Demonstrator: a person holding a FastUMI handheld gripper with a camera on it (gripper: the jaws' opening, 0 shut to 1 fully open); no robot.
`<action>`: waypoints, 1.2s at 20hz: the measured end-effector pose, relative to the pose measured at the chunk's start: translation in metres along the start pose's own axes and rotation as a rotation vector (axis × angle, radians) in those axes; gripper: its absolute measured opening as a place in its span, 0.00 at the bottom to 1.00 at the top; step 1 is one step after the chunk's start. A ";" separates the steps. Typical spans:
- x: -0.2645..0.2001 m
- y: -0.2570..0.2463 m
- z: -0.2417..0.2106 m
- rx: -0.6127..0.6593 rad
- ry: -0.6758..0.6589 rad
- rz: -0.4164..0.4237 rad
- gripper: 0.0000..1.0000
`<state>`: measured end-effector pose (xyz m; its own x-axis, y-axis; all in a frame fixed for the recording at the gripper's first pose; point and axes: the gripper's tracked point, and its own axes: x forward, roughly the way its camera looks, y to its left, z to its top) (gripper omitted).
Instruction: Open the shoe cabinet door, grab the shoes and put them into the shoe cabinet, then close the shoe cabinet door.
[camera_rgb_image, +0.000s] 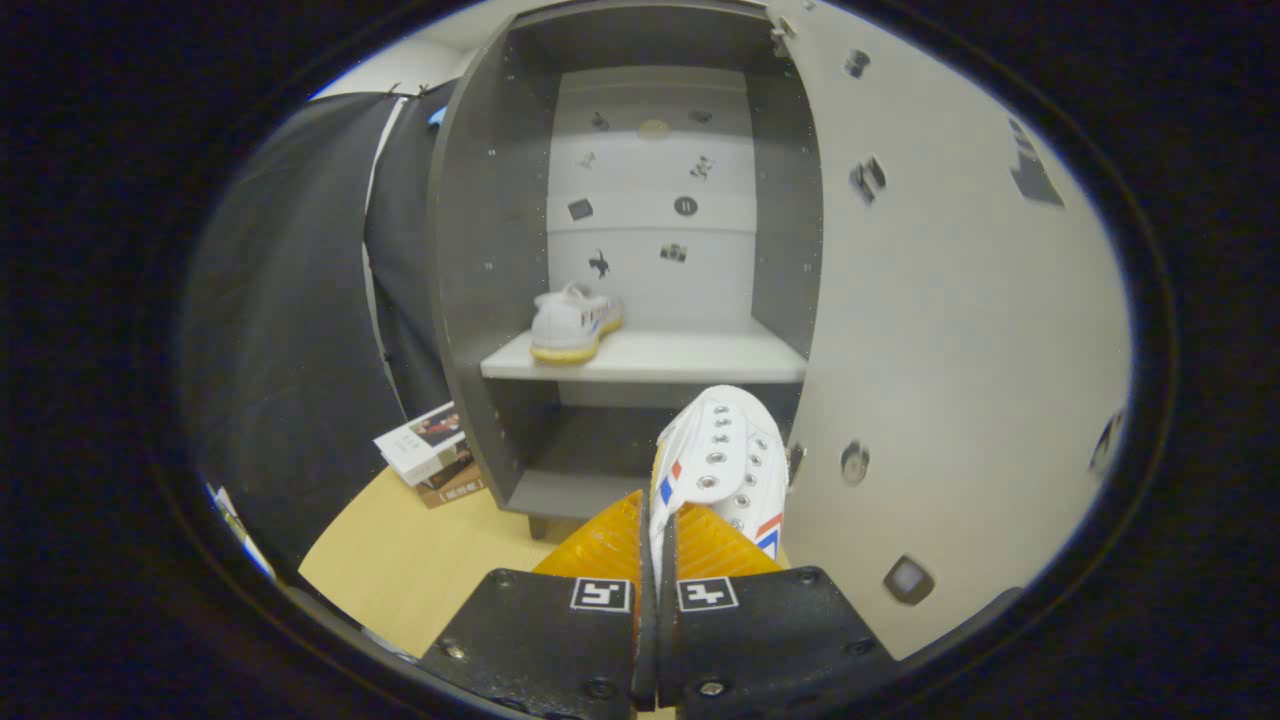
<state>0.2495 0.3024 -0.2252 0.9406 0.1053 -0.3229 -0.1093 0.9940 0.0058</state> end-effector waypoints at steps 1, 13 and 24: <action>0.001 0.000 0.018 -0.010 -0.022 0.007 0.04; 0.106 0.003 0.122 -0.066 -0.071 0.078 0.04; 0.229 -0.005 0.128 -0.067 0.012 0.075 0.04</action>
<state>0.5068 0.3255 -0.1786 0.9250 0.1784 -0.3354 -0.2007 0.9791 -0.0328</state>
